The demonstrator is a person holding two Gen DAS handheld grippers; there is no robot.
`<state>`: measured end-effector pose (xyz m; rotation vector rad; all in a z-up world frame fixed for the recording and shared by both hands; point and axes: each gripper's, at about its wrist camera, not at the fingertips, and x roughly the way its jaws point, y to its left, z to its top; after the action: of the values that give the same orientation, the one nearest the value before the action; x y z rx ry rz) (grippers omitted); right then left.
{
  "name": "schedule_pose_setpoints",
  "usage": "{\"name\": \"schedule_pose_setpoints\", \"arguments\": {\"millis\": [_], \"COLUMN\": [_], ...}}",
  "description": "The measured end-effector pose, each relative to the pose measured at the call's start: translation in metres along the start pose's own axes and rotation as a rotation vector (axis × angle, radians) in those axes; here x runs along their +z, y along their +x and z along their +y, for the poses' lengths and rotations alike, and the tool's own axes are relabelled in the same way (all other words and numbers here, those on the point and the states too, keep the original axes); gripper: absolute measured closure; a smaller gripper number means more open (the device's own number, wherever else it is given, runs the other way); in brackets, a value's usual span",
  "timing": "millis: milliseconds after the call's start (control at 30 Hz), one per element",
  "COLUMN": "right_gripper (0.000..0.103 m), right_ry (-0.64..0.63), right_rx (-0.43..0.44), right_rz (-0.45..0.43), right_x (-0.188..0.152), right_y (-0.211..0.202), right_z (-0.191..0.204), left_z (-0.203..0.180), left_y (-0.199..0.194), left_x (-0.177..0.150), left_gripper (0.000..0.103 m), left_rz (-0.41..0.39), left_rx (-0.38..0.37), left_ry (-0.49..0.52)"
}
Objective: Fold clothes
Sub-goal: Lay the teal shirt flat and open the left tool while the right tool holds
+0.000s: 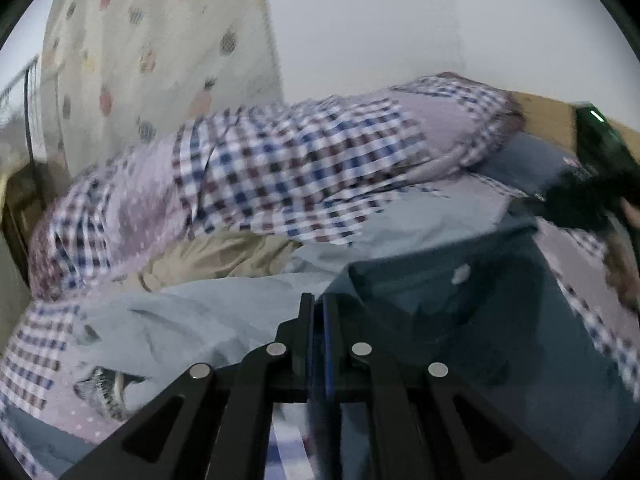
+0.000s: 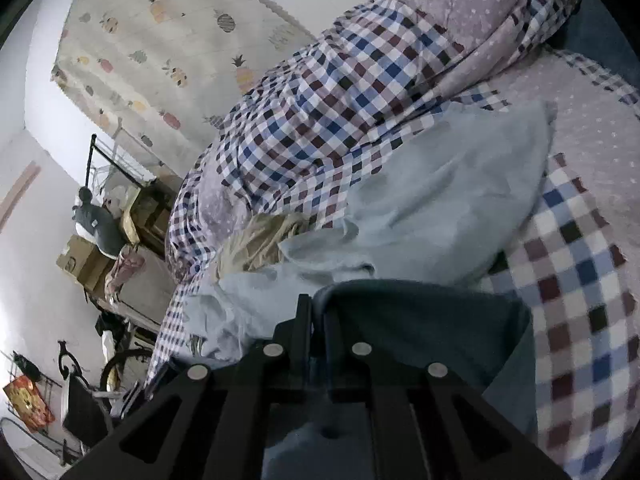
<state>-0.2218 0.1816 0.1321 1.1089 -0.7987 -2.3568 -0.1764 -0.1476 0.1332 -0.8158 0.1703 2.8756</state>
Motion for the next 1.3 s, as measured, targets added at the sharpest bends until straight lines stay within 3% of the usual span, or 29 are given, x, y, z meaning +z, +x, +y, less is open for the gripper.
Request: {"name": "schedule_pose_setpoints", "arguments": {"millis": [167, 267, 333, 433, 533, 600, 667, 733, 767, 800, 900, 1033, 1133, 1233, 1300], "right_gripper": [0.101, 0.101, 0.101, 0.098, 0.092, 0.061, 0.053, 0.044, 0.039, 0.037, 0.035, 0.036, 0.039, 0.052, 0.07], "right_ry": [0.058, 0.072, 0.071, 0.053, 0.039, 0.03, 0.022, 0.013, 0.009, 0.007, 0.018, -0.051, -0.137, -0.13, -0.085], "right_rx": [0.003, -0.039, -0.073, -0.131, -0.111, -0.084, -0.057, -0.031, -0.017, -0.01, -0.023, -0.04, -0.046, -0.051, -0.058], "right_rz": [-0.01, -0.007, 0.01, 0.079, 0.058, 0.029, -0.001, -0.031, -0.046, -0.055, -0.033, 0.046, 0.102, 0.13, 0.148], "right_x": [0.018, 0.026, 0.029, 0.028, 0.03, 0.032, 0.033, 0.035, 0.035, 0.035, 0.025, 0.005, -0.009, -0.012, -0.015], "right_y": [0.034, 0.058, 0.073, 0.094, 0.066, 0.039, 0.012, -0.015, -0.029, -0.04, -0.052, -0.032, -0.002, 0.017, 0.025], "right_z": [-0.007, -0.015, -0.02, -0.029, -0.045, -0.057, -0.069, -0.081, -0.087, -0.096, -0.128, -0.144, -0.136, -0.143, -0.156], "left_z": [0.025, 0.026, 0.026, 0.043, 0.051, 0.054, 0.056, 0.055, 0.054, 0.054, 0.041, 0.018, 0.002, -0.008, -0.015], "left_y": [0.075, 0.112, 0.13, 0.152, 0.151, 0.141, 0.116, 0.085, 0.068, 0.051, 0.001, -0.057, -0.09, -0.109, -0.112], "left_x": [0.016, 0.018, 0.013, 0.007, -0.001, -0.005, -0.01, -0.016, -0.019, -0.023, -0.035, -0.064, -0.092, -0.117, -0.13], "left_gripper": [0.101, 0.101, 0.103, 0.103, 0.103, 0.103, 0.103, 0.095, 0.079, 0.056, 0.021, 0.019, 0.019, 0.019, 0.019], "left_rz": [0.102, 0.166, 0.196, 0.254, 0.259, 0.252, 0.212, 0.172, 0.155, 0.139, 0.083, 0.052, 0.05, 0.023, 0.013], "left_rx": [0.039, 0.086, 0.166, 0.225, 0.214, 0.193, 0.138, 0.085, 0.057, 0.029, -0.071, -0.155, -0.177, -0.193, -0.227], "left_ry": [-0.059, -0.031, -0.003, -0.063, -0.097, -0.117, -0.146, -0.174, -0.188, -0.203, -0.264, -0.357, -0.43, -0.477, -0.486]}}
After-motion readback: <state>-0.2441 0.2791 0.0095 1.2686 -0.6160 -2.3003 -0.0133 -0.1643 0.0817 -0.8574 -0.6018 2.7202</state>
